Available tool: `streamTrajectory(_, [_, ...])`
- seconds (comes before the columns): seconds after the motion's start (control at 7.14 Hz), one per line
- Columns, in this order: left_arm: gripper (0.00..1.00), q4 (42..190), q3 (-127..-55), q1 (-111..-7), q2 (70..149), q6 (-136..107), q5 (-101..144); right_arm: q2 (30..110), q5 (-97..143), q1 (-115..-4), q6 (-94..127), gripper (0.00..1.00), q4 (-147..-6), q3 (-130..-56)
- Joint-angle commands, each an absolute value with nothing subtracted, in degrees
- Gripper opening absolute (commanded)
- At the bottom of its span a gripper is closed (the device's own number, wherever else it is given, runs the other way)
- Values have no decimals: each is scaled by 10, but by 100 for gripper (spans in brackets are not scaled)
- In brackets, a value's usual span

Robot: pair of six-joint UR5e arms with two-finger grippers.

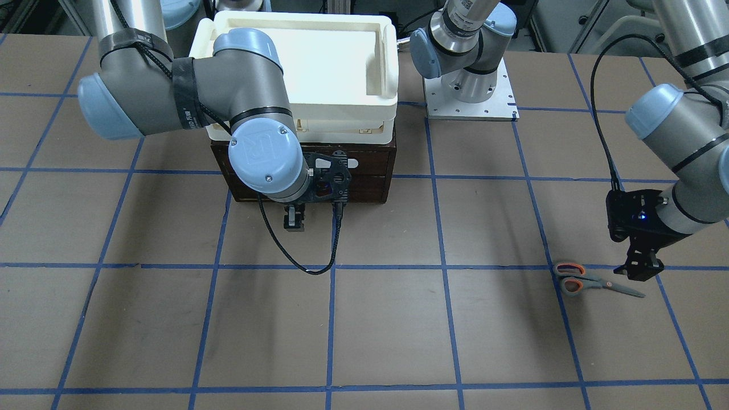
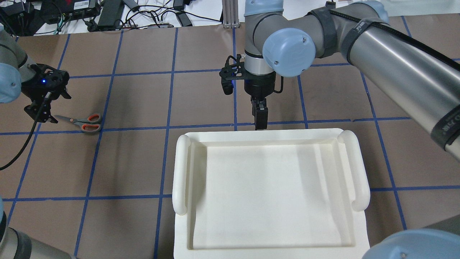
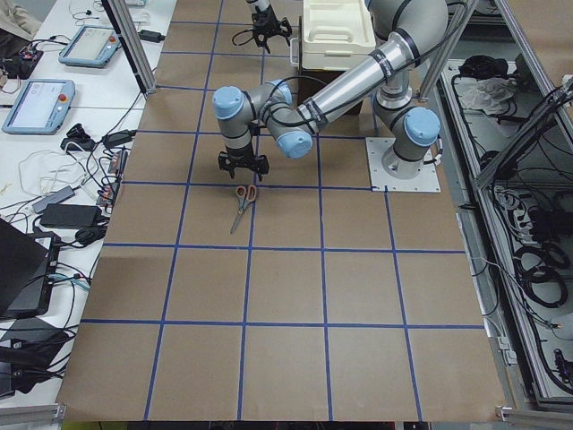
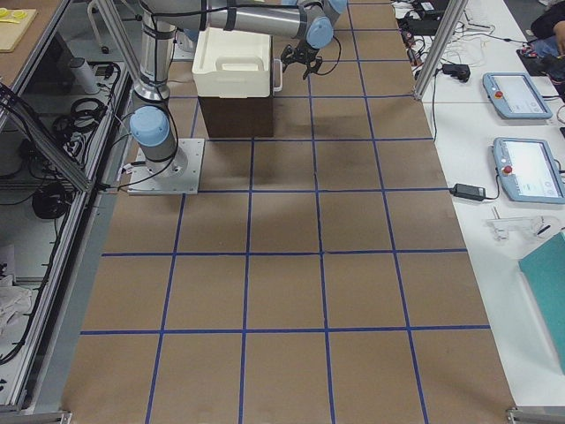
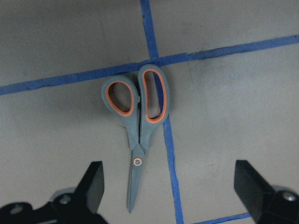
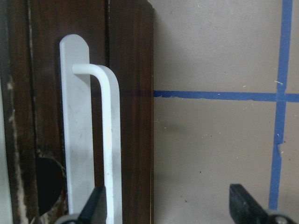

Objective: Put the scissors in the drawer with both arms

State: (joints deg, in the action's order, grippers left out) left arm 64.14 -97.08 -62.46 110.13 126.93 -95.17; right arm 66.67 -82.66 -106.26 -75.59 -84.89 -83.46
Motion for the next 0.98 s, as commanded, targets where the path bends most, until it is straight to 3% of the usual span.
streamTrajectory(0.0, [100,603,-970,-618,1131,1282,-952,661,-827,-1068,-749,90,-848,-835])
streamTrajectory(0.84, [98,572,-969,-614,1178,1301,-950,660,-835,-1072,-761,86,-854,-852])
